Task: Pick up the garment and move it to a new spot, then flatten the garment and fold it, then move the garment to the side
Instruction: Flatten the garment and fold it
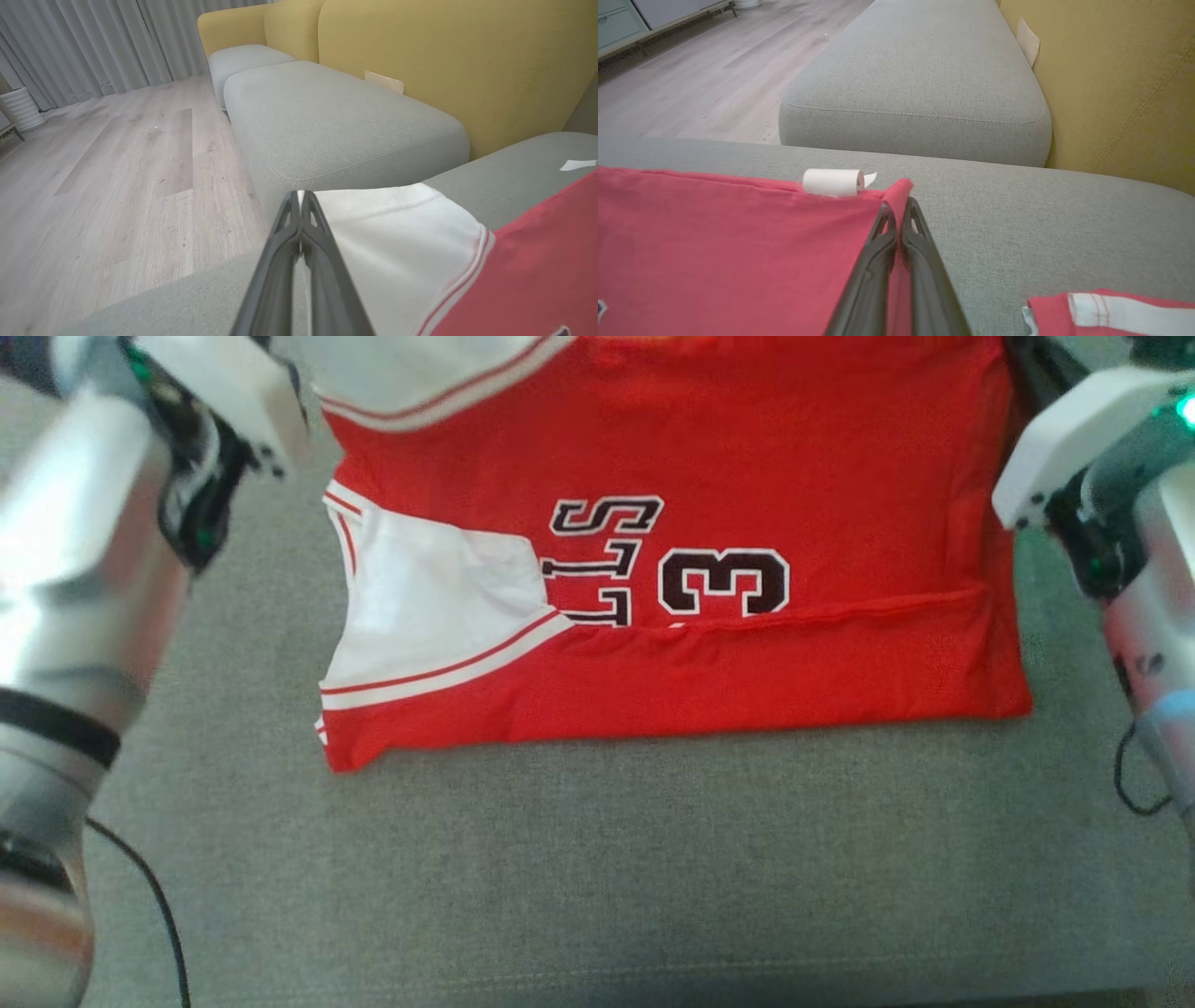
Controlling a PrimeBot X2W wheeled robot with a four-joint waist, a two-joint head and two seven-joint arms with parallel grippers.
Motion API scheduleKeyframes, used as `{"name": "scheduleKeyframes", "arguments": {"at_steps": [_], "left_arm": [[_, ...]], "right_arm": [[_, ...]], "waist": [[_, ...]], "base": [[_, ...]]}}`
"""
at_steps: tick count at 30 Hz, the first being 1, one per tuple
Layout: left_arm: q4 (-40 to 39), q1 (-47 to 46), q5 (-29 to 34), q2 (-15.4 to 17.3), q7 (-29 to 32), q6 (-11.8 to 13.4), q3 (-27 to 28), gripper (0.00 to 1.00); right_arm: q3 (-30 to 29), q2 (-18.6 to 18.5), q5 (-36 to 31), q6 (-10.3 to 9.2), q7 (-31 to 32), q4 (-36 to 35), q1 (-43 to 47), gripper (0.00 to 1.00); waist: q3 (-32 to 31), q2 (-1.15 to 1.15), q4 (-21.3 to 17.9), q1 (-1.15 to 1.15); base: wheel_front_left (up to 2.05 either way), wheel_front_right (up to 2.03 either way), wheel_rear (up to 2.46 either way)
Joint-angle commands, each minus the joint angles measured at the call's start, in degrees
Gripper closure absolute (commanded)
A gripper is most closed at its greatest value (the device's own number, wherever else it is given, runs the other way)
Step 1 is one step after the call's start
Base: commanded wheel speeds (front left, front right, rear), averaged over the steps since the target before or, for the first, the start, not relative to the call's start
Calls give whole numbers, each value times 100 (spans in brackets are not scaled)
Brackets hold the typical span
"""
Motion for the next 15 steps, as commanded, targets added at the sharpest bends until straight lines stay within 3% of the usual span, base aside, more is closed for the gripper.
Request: {"name": "scheduleKeyframes", "arguments": {"at_steps": [1, 9, 15], "left_arm": [[-205, -60, 49, 275, -68, -49, 232, 100], [-817, 687, -93, 518, -49, -174, 99, 100], [-1684, 1292, -267, 1062, 278, -218, -213, 100]], "right_arm": [[106, -120, 73, -5, -35, -226, 211, 100], [370, -502, 432, -5, 188, -653, 908, 100], [487, -762, 833, -5, 570, -1056, 1540, 100]], "waist": [[-164, 0, 80, 0], [-602, 0, 223, 0], [-929, 0, 301, 0]], "base": [[0, 0, 0], [0, 0, 0], [0, 0, 0]]}}
